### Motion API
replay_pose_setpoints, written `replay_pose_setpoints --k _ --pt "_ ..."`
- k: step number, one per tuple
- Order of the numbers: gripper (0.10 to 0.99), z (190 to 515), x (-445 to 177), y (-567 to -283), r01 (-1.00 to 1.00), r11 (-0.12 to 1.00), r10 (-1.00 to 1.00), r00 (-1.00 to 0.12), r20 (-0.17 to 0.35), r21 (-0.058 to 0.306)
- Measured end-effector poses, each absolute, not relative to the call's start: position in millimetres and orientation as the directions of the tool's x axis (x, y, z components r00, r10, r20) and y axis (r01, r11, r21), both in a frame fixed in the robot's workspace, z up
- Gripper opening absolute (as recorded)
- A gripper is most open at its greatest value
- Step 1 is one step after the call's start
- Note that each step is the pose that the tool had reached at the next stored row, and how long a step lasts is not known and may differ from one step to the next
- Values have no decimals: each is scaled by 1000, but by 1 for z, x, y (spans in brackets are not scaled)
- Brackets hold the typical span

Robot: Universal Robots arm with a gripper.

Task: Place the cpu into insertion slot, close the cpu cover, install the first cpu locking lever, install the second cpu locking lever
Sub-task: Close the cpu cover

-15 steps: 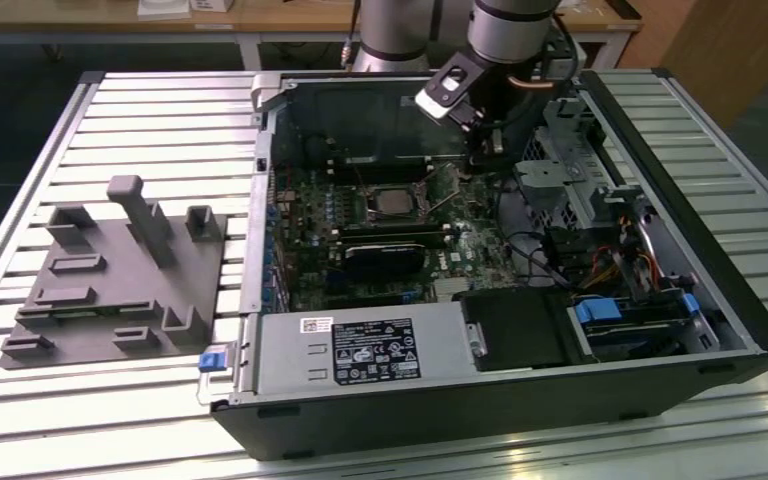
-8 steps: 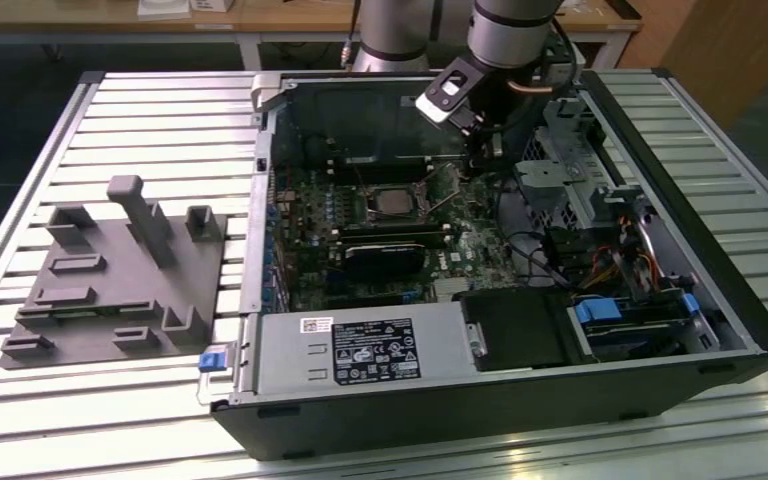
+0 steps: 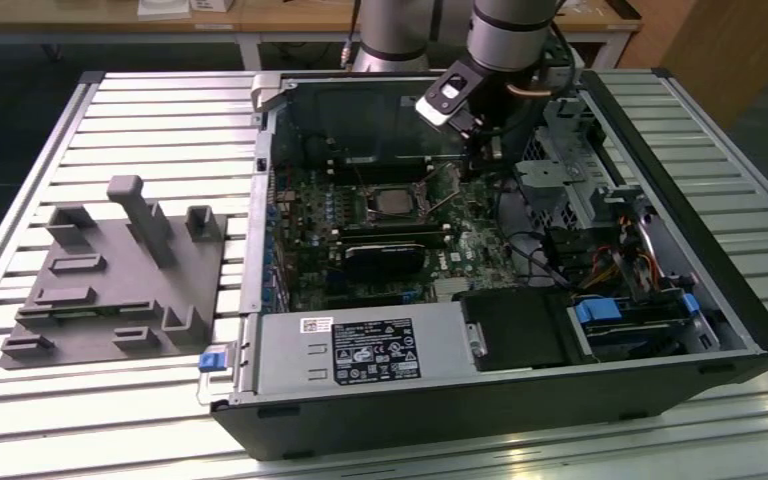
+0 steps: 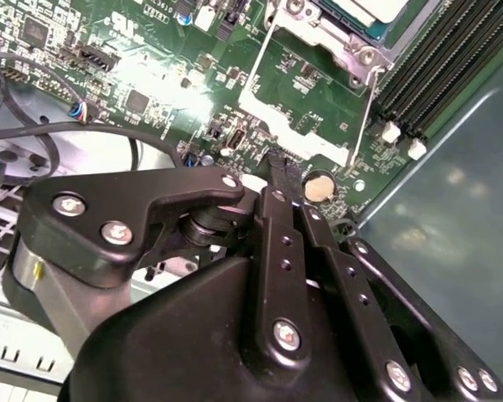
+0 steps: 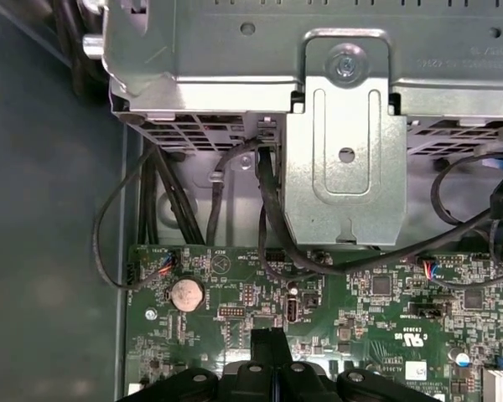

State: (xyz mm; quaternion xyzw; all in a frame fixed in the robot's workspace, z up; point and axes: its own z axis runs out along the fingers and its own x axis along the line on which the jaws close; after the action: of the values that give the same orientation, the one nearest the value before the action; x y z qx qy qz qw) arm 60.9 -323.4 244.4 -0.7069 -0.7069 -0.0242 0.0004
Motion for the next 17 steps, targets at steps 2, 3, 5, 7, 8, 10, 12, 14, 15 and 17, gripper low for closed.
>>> replay_pose_setpoints --k 2,3,5,7,8,10,12,14,15,17 --pt "106 242 61 -323 999 -1 999 -1 35 34" --pt "106 241 61 -323 999 -1 999 -1 35 34" --pt "106 241 61 -323 999 -1 999 -1 34 34" --pt "106 241 61 -323 999 -1 999 -1 34 34" --pt "106 241 61 -323 999 -1 999 -1 35 34" --pt "106 241 60 -323 999 -1 999 -1 35 34" --pt "106 241 58 -323 999 -1 999 -1 35 34" --pt "106 241 57 -323 999 -1 999 -1 35 34" --pt "106 241 56 -323 999 -1 999 -1 35 34" --pt "106 241 54 -323 999 -1 999 -1 35 34"
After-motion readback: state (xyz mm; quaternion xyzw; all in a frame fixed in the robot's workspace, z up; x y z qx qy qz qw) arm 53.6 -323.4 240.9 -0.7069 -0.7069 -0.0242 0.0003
